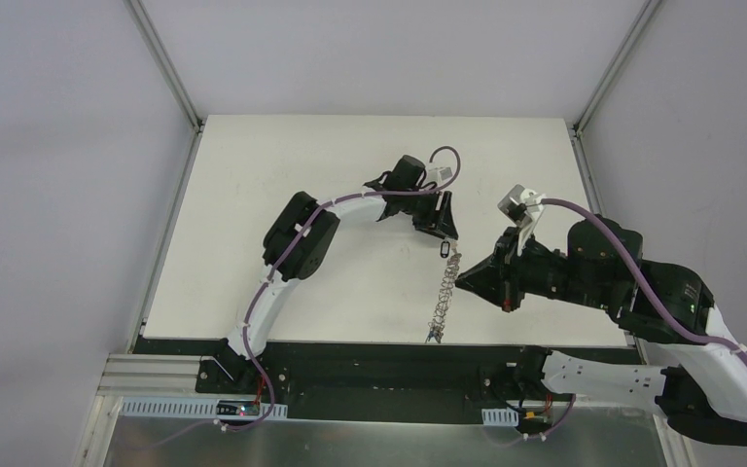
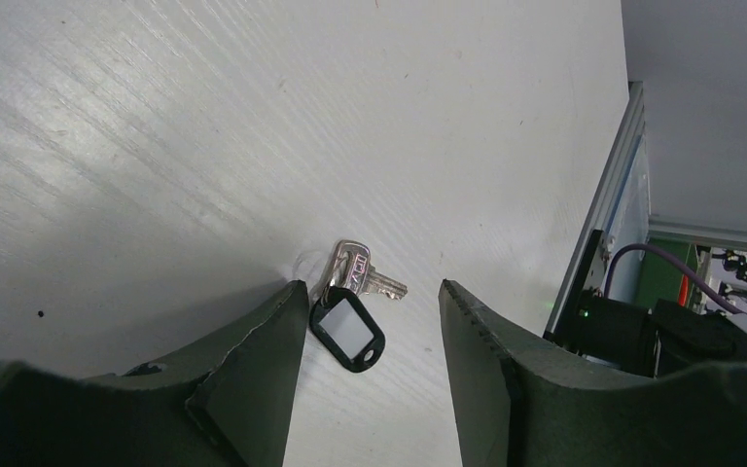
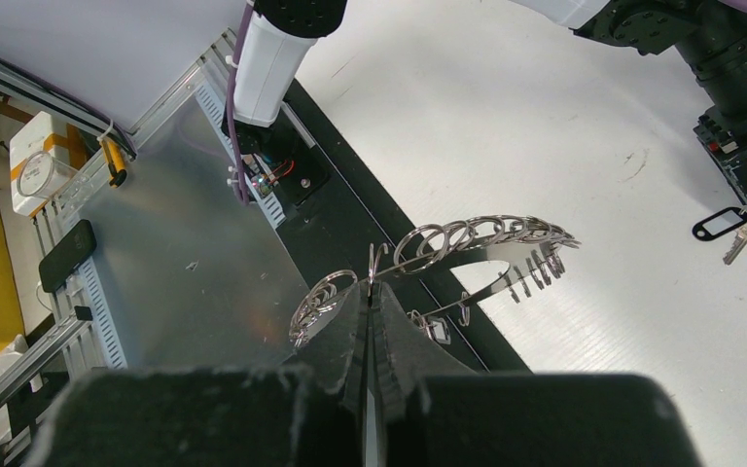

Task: Put the keys on the keyring

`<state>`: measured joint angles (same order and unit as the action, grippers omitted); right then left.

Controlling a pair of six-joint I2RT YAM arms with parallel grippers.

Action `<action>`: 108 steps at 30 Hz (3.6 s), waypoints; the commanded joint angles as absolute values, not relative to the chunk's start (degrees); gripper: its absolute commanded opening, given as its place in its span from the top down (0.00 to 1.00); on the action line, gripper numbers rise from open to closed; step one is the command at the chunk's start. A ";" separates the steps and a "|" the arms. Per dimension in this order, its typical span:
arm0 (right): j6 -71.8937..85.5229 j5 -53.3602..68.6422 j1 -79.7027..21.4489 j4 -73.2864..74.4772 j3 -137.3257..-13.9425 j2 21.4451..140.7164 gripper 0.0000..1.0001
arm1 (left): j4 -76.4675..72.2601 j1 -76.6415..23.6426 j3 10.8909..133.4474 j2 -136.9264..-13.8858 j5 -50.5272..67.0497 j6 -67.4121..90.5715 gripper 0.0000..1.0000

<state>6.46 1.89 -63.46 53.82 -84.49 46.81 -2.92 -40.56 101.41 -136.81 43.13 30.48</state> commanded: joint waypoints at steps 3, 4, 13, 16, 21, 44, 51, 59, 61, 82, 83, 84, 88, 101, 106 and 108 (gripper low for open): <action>6.63 2.58 -63.54 50.64 -84.22 45.81 1.00 | -1.56 -40.95 103.80 -139.33 42.58 28.75 0.48; 6.67 2.77 -63.53 50.56 -84.20 45.87 1.00 | -1.66 -40.91 103.81 -139.51 42.68 28.74 0.48; 6.59 3.32 -63.48 50.28 -83.94 46.00 1.00 | -4.23 -41.54 101.31 -139.07 45.11 29.36 0.57; 6.68 3.45 -63.51 50.27 -83.98 46.03 1.00 | -5.70 -41.77 100.50 -139.06 46.27 29.99 0.58; 6.86 3.71 -63.54 50.35 -84.01 46.18 1.00 | -7.01 -41.87 99.35 -138.71 47.13 30.18 0.63; 7.01 3.70 -63.51 50.86 -85.80 46.72 1.00 | -11.35 -41.92 91.61 -127.75 46.13 27.01 1.00; 5.31 4.36 -63.52 53.39 -88.27 47.80 1.00 | -12.57 -41.89 84.41 -115.62 44.09 23.36 1.00; 2.52 6.77 -63.50 55.98 -91.15 49.22 1.00 | -6.62 -41.92 77.87 -99.61 39.44 14.44 1.00; 1.65 7.95 -63.46 56.51 -91.67 49.51 1.00 | -4.14 -41.92 76.66 -95.41 38.22 11.74 1.00; -4.09 26.56 -63.45 52.15 -94.48 58.17 1.00 | 4.76 -41.91 68.08 -58.81 43.06 6.09 1.00; -4.06 27.40 -63.31 51.86 -95.01 58.69 1.00 | 4.82 -41.92 67.97 -57.87 43.94 6.22 1.00; -3.89 28.02 -63.31 51.42 -95.54 59.16 1.00 | 4.90 -41.86 67.82 -57.03 44.74 6.41 1.00; -3.12 30.20 -63.23 49.32 -97.18 60.84 1.00 | 4.92 -41.92 67.25 -54.15 46.95 6.76 1.00; 1.64 37.98 -62.17 42.44 -98.53 65.40 1.00 | 3.53 -41.92 68.19 -49.91 54.92 8.53 1.00; 2.61 39.91 -61.74 40.14 -98.82 66.45 1.00 | 1.42 -41.92 68.20 -48.96 57.33 10.41 1.00; 2.75 40.53 -61.42 39.73 -99.19 67.02 1.00 | 0.69 -41.91 68.14 -48.36 57.83 10.95 1.00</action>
<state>1.23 36.80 -62.02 45.52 -96.42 66.65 5.13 -41.32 67.46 -50.00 54.11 9.13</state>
